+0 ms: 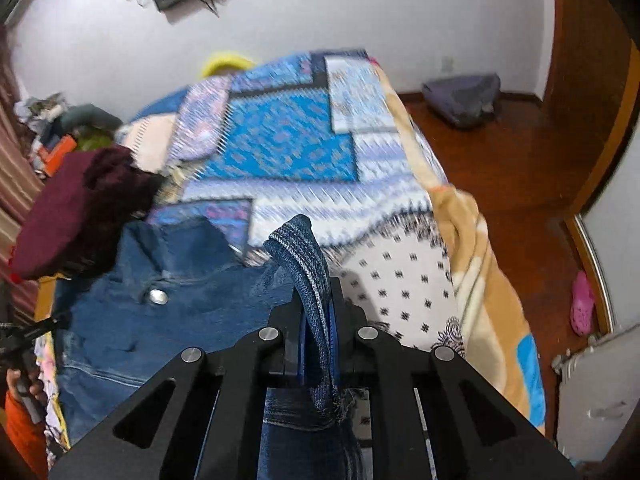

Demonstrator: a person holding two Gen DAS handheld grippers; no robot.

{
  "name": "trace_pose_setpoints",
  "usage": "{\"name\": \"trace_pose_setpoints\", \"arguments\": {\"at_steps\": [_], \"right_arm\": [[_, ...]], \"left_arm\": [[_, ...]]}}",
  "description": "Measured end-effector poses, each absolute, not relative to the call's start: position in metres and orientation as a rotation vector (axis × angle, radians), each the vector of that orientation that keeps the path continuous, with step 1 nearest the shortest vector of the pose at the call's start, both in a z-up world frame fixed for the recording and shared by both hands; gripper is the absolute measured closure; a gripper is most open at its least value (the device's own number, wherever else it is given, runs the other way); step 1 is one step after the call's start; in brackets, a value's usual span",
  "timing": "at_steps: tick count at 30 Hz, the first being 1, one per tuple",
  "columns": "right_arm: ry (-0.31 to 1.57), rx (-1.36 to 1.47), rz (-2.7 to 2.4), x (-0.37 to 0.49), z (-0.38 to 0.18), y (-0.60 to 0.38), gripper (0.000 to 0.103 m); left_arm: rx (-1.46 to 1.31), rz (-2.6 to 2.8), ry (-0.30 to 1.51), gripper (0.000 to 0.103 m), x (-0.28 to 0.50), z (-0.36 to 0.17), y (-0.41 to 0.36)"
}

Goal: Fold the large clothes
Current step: 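Grasp the denim edge with the right tool and smooth it flat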

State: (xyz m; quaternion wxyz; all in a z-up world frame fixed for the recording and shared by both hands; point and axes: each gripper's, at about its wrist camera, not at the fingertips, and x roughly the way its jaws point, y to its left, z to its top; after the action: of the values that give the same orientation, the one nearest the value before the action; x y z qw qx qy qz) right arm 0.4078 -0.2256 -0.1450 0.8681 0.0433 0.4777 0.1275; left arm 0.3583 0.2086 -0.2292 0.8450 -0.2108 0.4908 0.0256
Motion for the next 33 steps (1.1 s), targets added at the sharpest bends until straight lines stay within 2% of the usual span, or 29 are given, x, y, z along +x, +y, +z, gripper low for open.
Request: {"name": "trace_pose_setpoints", "arguments": {"at_steps": [6, 9, 14, 17, 20, 21, 22, 23, 25, 26, 28, 30, 33], "right_arm": [[1.103, 0.033, 0.233, 0.416, -0.183, -0.235, 0.094], [1.087, 0.024, 0.236, 0.411, -0.180, -0.236, 0.092], [1.061, -0.038, 0.225, 0.394, -0.159, -0.232, 0.091], [1.023, -0.077, 0.235, 0.377, -0.144, -0.233, 0.086], [0.962, -0.098, 0.257, 0.354, -0.127, -0.234, 0.080], [0.936, -0.113, 0.267, 0.343, -0.119, -0.234, 0.077], [0.921, -0.121, 0.276, 0.336, -0.114, -0.234, 0.071], [0.906, -0.127, 0.285, 0.326, -0.108, -0.234, 0.067], [0.881, -0.127, 0.295, 0.311, -0.100, -0.234, 0.049], [0.863, -0.126, 0.301, 0.301, -0.095, -0.235, 0.048], [0.849, -0.124, 0.315, 0.287, -0.090, -0.236, 0.047], [0.850, -0.111, 0.331, 0.276, -0.090, -0.237, 0.046], [0.854, -0.046, 0.340, 0.260, -0.098, -0.242, 0.046]], "left_arm": [[-0.405, 0.095, 1.062, 0.090, 0.364, -0.254, 0.205], [-0.365, 0.136, 1.083, 0.085, 0.363, -0.259, 0.205], [-0.305, 0.187, 1.076, 0.085, 0.349, -0.245, 0.206], [-0.291, 0.192, 1.063, 0.084, 0.327, -0.228, 0.214], [-0.252, 0.208, 1.028, 0.074, 0.307, -0.208, 0.214], [-0.229, 0.226, 1.013, 0.065, 0.300, -0.201, 0.212], [-0.206, 0.247, 0.996, 0.058, 0.293, -0.195, 0.213], [-0.185, 0.267, 0.978, 0.057, 0.286, -0.190, 0.212], [-0.162, 0.280, 0.961, 0.056, 0.275, -0.181, 0.209], [-0.160, 0.275, 0.960, 0.055, 0.270, -0.178, 0.209], [-0.171, 0.260, 0.961, 0.041, 0.260, -0.173, 0.207], [-0.189, 0.237, 0.968, 0.033, 0.247, -0.172, 0.203], [-0.221, 0.193, 1.008, 0.030, 0.230, -0.181, 0.198]]}}
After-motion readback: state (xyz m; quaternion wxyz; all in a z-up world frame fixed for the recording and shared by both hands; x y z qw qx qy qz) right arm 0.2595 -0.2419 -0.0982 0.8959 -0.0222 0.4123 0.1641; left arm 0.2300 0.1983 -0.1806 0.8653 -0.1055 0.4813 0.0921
